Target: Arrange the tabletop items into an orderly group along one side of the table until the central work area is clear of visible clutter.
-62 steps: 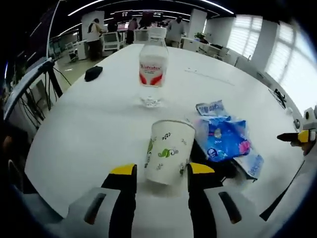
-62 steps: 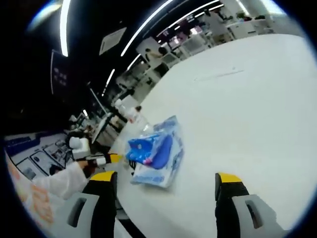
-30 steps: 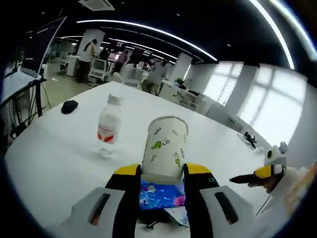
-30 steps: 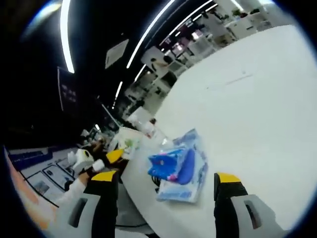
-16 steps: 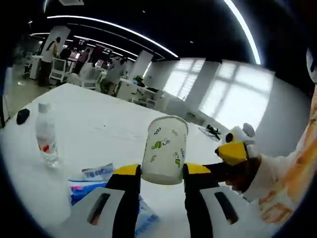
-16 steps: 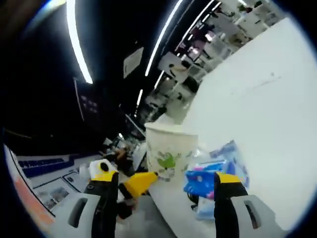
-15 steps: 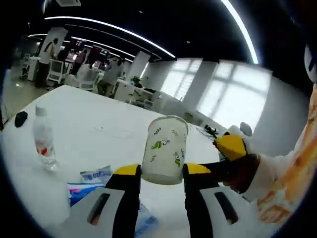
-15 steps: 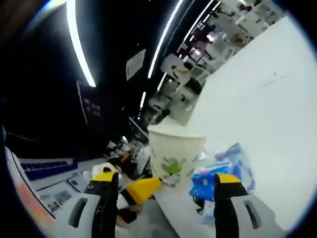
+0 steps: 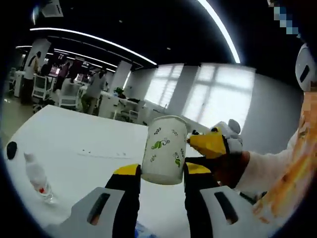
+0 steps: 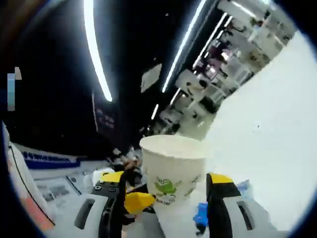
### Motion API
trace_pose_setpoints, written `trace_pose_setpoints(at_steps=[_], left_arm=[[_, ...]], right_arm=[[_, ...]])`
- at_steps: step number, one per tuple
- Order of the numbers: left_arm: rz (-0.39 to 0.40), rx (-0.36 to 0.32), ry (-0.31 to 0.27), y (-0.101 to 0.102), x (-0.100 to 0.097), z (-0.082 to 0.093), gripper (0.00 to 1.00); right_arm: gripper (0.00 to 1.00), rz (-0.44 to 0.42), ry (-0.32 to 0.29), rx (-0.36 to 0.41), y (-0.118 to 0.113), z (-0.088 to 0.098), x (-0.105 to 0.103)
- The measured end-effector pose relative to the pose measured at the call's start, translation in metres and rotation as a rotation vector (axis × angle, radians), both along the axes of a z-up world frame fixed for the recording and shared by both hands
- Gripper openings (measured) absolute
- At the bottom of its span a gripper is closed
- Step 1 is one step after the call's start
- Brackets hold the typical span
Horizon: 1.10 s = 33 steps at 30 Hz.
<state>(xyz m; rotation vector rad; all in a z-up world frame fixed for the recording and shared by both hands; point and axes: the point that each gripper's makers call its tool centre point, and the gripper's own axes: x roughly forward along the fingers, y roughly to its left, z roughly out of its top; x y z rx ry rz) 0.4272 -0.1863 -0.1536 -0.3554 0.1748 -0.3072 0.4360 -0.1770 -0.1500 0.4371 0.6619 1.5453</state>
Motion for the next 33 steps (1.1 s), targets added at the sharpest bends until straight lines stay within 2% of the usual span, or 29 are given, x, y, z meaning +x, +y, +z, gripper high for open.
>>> trace_pose_setpoints(at_steps=[2, 4, 5, 7, 10, 13, 20, 22, 23, 25, 26, 27, 28, 29, 31, 32, 33], left_arm=[[-0.01, 0.007, -0.016, -0.003, 0.002, 0.006, 0.33], [-0.022, -0.021, -0.034, -0.005, 0.0, 0.013, 0.33], [-0.018, -0.03, -0.043, -0.003, 0.0, 0.017, 0.33], [-0.009, -0.063, -0.073, 0.001, 0.0, 0.028, 0.33], [-0.012, -0.071, -0.08, 0.003, -0.002, 0.032, 0.33], [-0.023, -0.048, -0.043, -0.001, -0.008, 0.023, 0.33], [-0.052, 0.071, 0.072, -0.006, -0.022, -0.012, 0.32], [-0.058, 0.08, 0.078, -0.003, -0.023, -0.014, 0.36], [-0.066, 0.085, 0.077, -0.001, -0.026, -0.015, 0.41], [-0.071, 0.086, 0.083, 0.005, -0.031, -0.016, 0.5], [-0.065, 0.095, 0.092, 0.01, -0.032, -0.016, 0.52], [-0.049, 0.132, 0.091, 0.017, -0.037, -0.014, 0.51], [-0.048, 0.159, 0.083, 0.021, -0.038, -0.011, 0.49], [-0.049, 0.182, 0.065, 0.024, -0.042, -0.003, 0.47], [-0.04, 0.2, 0.027, 0.028, -0.046, 0.013, 0.43], [-0.041, 0.208, 0.022, 0.028, -0.046, 0.018, 0.42], [-0.059, 0.253, 0.031, 0.026, -0.048, 0.021, 0.43]], right_arm=[[0.62, 0.02, -0.124, -0.013, 0.009, 0.011, 0.004], [0.53, 0.055, -0.23, -0.037, 0.015, 0.021, 0.008], [0.51, 0.059, -0.251, -0.029, 0.016, 0.028, 0.01], [0.48, 0.064, -0.249, -0.012, 0.019, 0.038, 0.013], [0.47, 0.063, -0.243, -0.004, 0.023, 0.038, 0.013], [0.45, 0.062, -0.27, -0.017, 0.021, 0.027, 0.006], [0.43, 0.017, -0.262, -0.086, 0.009, -0.01, -0.003], [0.43, -0.004, -0.286, -0.115, 0.002, -0.019, -0.001], [0.43, -0.014, -0.306, -0.121, 0.0, -0.023, 0.002], [0.43, -0.033, -0.3, -0.121, -0.005, -0.024, 0.003], [0.43, -0.037, -0.292, -0.121, -0.008, -0.026, 0.004], [0.43, -0.034, -0.297, -0.123, -0.009, -0.027, 0.003], [0.43, -0.032, -0.321, -0.131, -0.011, -0.029, 0.003], [0.43, -0.025, -0.37, -0.151, -0.014, -0.034, 0.004], [0.43, 0.001, -0.444, -0.177, -0.017, -0.041, 0.001], [0.43, 0.012, -0.464, -0.181, -0.018, -0.043, 0.0], [0.43, 0.022, -0.473, -0.187, -0.018, -0.046, -0.004]])
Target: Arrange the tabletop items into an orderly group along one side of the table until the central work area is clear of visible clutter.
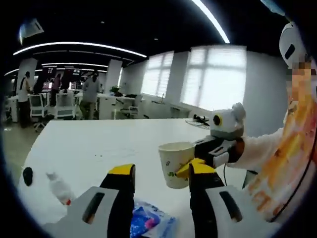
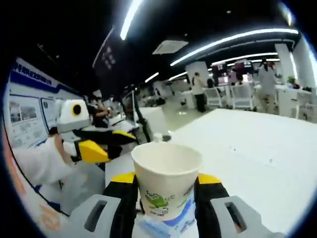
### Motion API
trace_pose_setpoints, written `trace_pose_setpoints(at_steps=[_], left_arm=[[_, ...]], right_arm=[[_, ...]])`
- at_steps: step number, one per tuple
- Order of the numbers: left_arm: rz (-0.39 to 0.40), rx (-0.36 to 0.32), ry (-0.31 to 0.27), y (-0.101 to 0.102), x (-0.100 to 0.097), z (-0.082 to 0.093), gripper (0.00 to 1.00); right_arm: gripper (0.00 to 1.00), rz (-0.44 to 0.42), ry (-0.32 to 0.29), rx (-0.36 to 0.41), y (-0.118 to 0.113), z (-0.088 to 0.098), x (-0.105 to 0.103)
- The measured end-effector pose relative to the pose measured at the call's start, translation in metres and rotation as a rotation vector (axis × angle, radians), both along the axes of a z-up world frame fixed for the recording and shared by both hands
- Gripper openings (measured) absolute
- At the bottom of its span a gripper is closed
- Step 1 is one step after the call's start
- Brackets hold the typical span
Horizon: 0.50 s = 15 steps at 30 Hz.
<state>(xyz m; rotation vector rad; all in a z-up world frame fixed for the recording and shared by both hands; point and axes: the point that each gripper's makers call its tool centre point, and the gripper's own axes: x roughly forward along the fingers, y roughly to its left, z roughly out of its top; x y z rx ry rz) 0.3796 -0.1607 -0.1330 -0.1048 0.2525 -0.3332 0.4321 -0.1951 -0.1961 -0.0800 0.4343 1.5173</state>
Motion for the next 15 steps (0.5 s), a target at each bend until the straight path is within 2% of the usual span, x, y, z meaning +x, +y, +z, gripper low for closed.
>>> trace_pose_setpoints(at_steps=[2, 3, 6, 8, 9, 11, 13, 15], left_arm=[[-0.066, 0.132, 0.069, -0.011, -0.004, -0.005, 0.45], [-0.081, 0.155, 0.079, -0.014, -0.004, -0.006, 0.44], [-0.207, 0.306, 0.113, -0.037, -0.007, -0.01, 0.37], [-0.234, 0.408, 0.16, -0.042, -0.005, -0.019, 0.35], [-0.255, 0.446, 0.166, -0.043, -0.004, -0.024, 0.36], [-0.3, 0.471, 0.161, -0.052, -0.002, -0.027, 0.33], [-0.359, 0.47, 0.16, -0.062, -0.004, -0.028, 0.23], [-0.386, 0.507, 0.152, -0.064, -0.001, -0.028, 0.11]], right_arm=[[0.44, 0.014, -0.008, 0.001, 0.003, -0.004, -0.006], [0.44, 0.027, -0.019, -0.004, 0.004, -0.005, -0.009], [0.43, 0.063, -0.064, -0.011, 0.008, -0.008, -0.019], [0.44, 0.082, -0.078, -0.003, 0.01, -0.006, -0.025], [0.44, 0.103, -0.096, 0.005, 0.009, -0.005, -0.029], [0.44, 0.126, -0.152, 0.008, 0.008, -0.004, -0.031], [0.44, 0.142, -0.225, -0.003, 0.005, -0.005, -0.031], [0.44, 0.161, -0.281, 0.002, 0.002, -0.005, -0.033]])
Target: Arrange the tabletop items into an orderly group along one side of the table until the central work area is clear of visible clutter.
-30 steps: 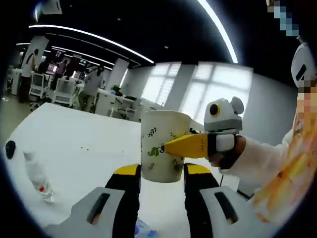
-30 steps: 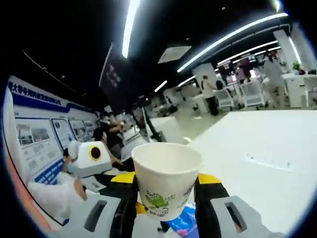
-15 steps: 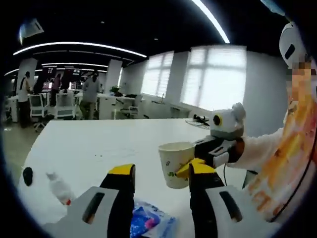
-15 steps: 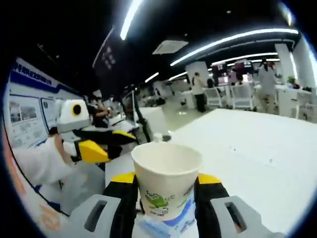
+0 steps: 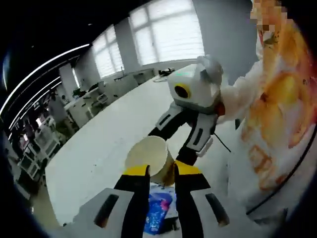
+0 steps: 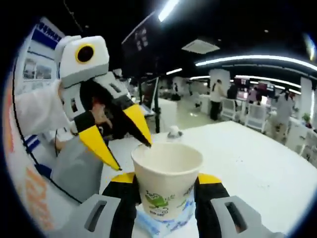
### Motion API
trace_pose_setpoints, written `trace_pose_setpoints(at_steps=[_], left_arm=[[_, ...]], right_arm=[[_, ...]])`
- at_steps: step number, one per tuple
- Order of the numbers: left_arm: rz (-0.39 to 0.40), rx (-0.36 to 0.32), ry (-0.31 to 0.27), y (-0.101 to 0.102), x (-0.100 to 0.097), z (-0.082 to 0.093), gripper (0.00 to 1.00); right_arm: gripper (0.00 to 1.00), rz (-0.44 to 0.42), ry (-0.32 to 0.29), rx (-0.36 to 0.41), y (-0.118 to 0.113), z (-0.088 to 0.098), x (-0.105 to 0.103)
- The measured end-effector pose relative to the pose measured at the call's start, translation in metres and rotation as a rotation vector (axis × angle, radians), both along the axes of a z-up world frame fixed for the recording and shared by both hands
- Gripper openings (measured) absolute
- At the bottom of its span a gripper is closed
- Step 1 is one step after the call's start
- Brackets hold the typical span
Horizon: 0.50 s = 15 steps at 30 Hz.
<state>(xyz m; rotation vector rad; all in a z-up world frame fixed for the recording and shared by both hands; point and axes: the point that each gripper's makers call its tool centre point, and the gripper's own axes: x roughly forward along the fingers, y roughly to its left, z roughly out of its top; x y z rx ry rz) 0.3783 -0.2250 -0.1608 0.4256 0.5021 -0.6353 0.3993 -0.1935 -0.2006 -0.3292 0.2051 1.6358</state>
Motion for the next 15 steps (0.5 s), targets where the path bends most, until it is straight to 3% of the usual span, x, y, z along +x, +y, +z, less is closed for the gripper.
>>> trace_pose_setpoints(at_steps=[6, 10, 15], left_arm=[[-0.076, 0.018, 0.035, -0.01, 0.001, -0.007, 0.04], [-0.134, 0.081, 0.054, -0.017, 0.001, -0.016, 0.01], [-0.155, 0.126, 0.054, -0.014, 0.001, -0.029, 0.0]], right_arm=[[0.43, 0.001, -0.02, 0.023, -0.008, 0.001, 0.002], [0.44, 0.032, -0.093, -0.002, -0.011, -0.004, 0.001], [0.46, 0.027, -0.071, 0.005, -0.009, -0.005, 0.002]])
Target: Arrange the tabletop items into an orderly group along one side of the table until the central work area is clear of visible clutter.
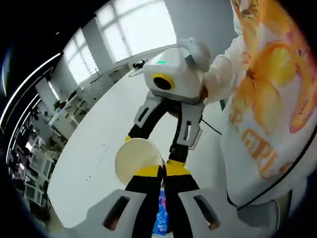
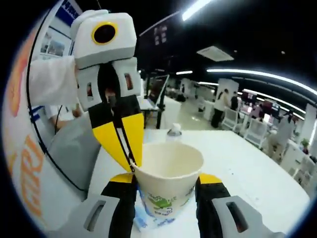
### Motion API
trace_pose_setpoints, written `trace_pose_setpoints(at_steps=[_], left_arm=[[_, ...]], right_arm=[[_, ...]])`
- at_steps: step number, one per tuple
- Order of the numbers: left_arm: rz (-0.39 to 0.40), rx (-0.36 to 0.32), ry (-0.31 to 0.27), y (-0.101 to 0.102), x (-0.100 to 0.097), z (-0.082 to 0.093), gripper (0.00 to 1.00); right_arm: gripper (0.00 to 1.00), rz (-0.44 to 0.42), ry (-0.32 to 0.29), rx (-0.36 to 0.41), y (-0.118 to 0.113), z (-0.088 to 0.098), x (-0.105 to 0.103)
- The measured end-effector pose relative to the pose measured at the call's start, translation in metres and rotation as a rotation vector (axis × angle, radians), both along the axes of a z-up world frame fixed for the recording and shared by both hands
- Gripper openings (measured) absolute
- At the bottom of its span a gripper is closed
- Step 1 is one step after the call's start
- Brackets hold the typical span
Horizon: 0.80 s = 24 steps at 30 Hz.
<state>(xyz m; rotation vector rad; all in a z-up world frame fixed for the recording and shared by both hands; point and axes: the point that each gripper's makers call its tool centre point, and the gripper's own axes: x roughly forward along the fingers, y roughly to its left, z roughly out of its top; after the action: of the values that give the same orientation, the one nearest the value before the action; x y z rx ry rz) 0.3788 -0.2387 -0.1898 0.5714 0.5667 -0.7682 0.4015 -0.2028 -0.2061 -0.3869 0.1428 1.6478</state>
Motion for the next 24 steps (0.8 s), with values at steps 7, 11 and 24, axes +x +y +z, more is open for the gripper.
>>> trace_pose_setpoints(at_steps=[7, 11, 24], left_arm=[[0.095, 0.043, -0.039, 0.021, 0.014, 0.006, 0.0], [0.194, 0.093, -0.018, 0.057, 0.019, -0.003, 0.0], [0.372, 0.167, 0.075, 0.168, 0.037, -0.058, 0.0]], right_arm=[[0.57, -0.02, 0.04, -0.014, -0.003, -0.008, 0.004], [0.58, -0.053, 0.11, -0.017, -0.012, -0.013, 0.008], [0.58, -0.193, 0.227, -0.042, -0.056, -0.034, 0.031]])
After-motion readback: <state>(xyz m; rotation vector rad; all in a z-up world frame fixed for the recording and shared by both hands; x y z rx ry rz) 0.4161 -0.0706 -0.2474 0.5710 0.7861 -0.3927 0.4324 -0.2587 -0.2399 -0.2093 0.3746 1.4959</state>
